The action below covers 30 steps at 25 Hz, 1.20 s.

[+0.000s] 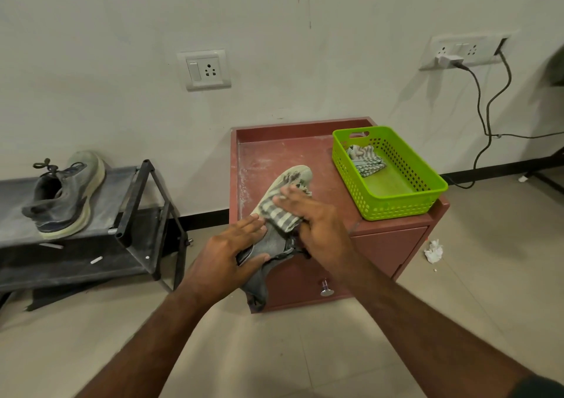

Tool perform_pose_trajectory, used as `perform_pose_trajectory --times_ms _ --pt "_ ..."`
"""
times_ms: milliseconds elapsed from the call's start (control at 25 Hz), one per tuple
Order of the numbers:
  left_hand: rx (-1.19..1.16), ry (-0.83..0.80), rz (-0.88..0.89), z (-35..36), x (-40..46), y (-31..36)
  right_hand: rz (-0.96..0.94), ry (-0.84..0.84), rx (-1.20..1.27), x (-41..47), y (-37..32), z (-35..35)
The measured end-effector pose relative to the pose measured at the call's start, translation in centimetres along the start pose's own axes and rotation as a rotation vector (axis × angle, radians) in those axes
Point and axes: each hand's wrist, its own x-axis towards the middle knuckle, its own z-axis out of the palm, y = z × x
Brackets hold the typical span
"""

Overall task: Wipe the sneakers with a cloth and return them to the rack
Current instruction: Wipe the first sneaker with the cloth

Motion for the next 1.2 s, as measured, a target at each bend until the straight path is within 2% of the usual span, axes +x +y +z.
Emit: perform_pose_trajectory --times_ms 80,200,240,320,400,440,480,600,640,720,800,840,880,1000,1040,1120,1200 --pt "-0.004 -0.005 0.009 0.1 0.2 0.2 -0.018 -0.028 -0.027 -0.4 1.1 0.3" --pt "-0.041 0.006 0.012 0.0 0.0 0.2 0.25 0.198 -0.039 0.1 3.6 -1.4" --pt "-0.045 0.004 0.013 0.1 0.0 0.2 0.277 0.263 -0.039 0.4 3.6 -2.2" --pt "-0.034 0.002 0.003 0.1 -0.1 0.2 0.173 0.252 -0.034 1.4 2.5 -2.8" --pt "-0.027 0.011 0.004 0.2 0.0 0.2 0.036 0.116 -0.051 2.0 1.1 -1.6" --pt "-0.032 0.018 0.003 0.3 0.0 0.3 0.028 0.09 -0.069 2.0 1.5 -0.8" --pt "-0.04 0.022 0.001 0.4 0.1 0.3 0.091 0.127 -0.087 2.1 2.4 -0.5" --pt "-0.04 0.024 0.004 0.3 -0.1 0.4 0.437 0.274 -0.072 2.2 4.5 -2.1" --pt "-0.032 0.02 0.015 0.3 -0.2 0.3 0.447 0.311 -0.026 2.2 4.3 -2.8" --pt "-0.025 0.018 0.019 0.3 -0.3 0.4 0.287 0.326 0.02 2.6 2.6 -3.4" --pt "-0.013 0.015 0.022 0.4 -0.2 0.5 0.114 0.232 -0.01 3.1 0.7 -2.8" --pt "-0.006 0.007 0.032 0.5 0.0 0.6 0.097 0.21 -0.044 3.3 1.2 -2.0" --pt "-0.002 0.001 0.037 0.5 0.0 0.8 0.155 0.226 -0.058 3.3 2.0 -1.6" --pt "-0.003 -0.009 0.041 0.5 0.1 0.9 0.505 0.344 -0.039 3.1 4.4 -2.8" --pt "-0.007 -0.011 0.046 0.5 0.0 0.8 0.533 0.373 -0.042 2.7 4.7 -3.5" --pt "-0.007 -0.018 0.05 0.4 -0.2 0.6 0.368 0.377 -0.026 2.1 3.8 -4.1" --pt "-0.004 -0.012 0.05 0.5 -0.1 0.5 0.019 0.17 -0.041 1.9 1.7 -3.3"
